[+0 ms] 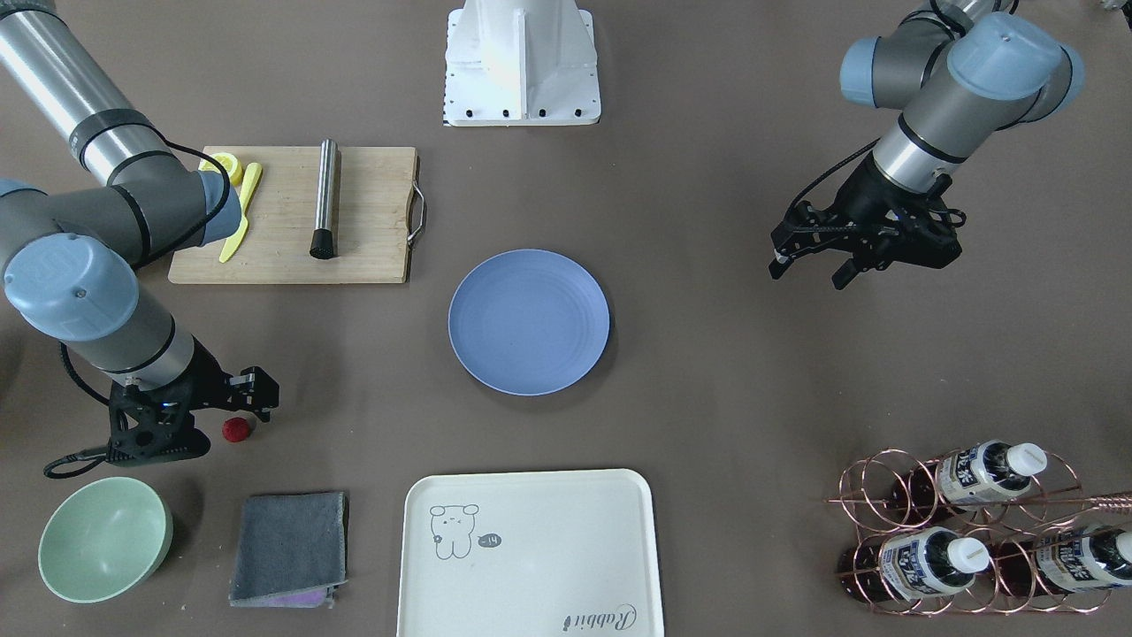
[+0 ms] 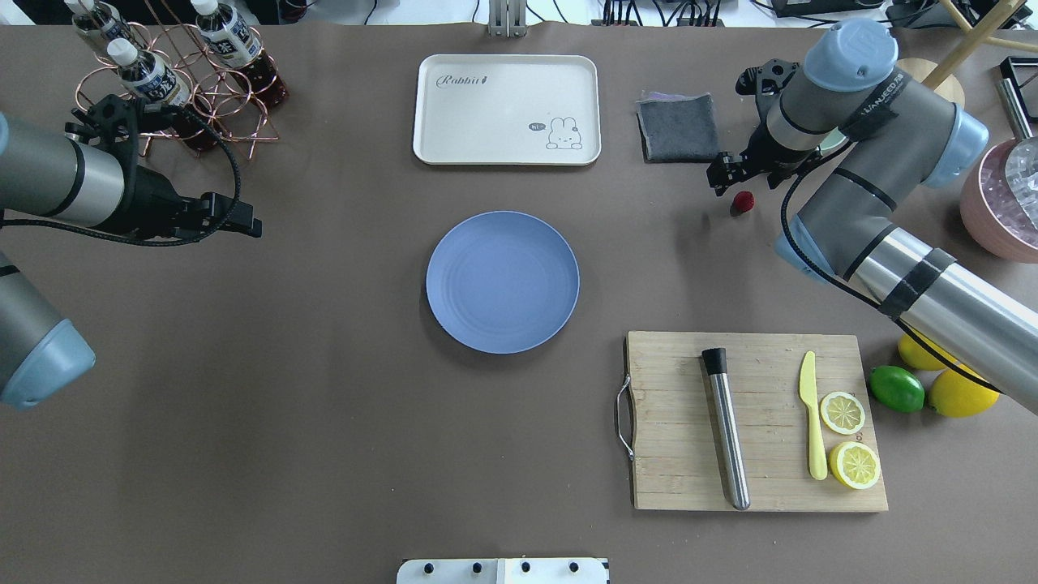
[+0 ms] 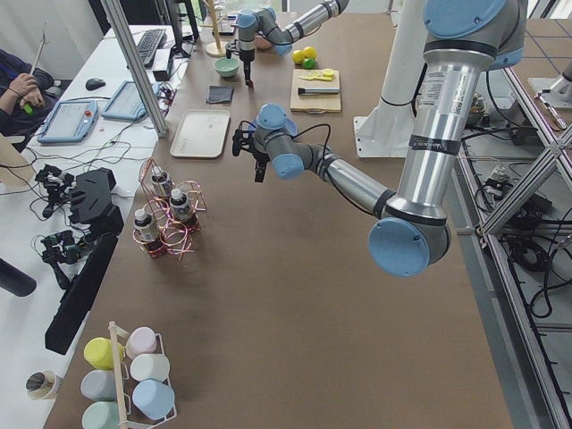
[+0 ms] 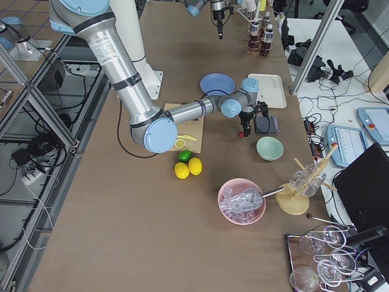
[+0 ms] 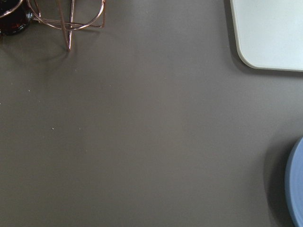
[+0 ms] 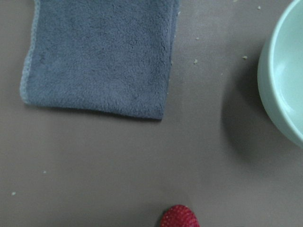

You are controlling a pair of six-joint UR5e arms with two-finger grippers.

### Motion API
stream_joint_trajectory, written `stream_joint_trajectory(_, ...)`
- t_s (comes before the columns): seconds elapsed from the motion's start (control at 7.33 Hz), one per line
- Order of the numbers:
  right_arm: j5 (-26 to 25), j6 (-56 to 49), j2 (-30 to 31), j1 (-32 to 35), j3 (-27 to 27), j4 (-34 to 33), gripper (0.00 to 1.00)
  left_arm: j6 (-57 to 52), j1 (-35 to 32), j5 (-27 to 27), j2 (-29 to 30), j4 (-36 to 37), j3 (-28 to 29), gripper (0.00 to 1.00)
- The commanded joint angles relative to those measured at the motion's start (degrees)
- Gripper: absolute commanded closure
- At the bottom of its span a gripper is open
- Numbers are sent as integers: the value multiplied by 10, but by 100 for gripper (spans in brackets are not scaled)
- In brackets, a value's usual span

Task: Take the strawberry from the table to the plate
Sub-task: 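Lower the right gripper onto the red strawberry and close it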

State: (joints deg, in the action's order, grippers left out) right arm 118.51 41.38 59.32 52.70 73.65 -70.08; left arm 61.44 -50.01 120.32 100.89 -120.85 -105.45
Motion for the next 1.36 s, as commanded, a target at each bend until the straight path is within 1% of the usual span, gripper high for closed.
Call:
stream_joint_trajectory(0.0,-1,1,3,-1,-11,14,17,0,-1,0,1,0,0,2)
stream_joint_trajectory(0.27,0,32,8,-1,-6,17,27,0,-6,2,2,1,0,2)
stream_joint_trajectory(0.82,-2,34,10,-15,-4,16,28,0,-7,2,3,1,1,2)
stream_joint_trajectory(0.95,-4,46,11,-15,-3,16,50,0,-8,2,3,1,1,2)
stream_joint_trajectory(1.09,-7,78,11,-15,-2,17,100,0,-10,2,3,1,0,2)
stream_joint_trajectory(1.23,-7,77,11,-16,-1,18,100,0,-10,3,4,1,0,2)
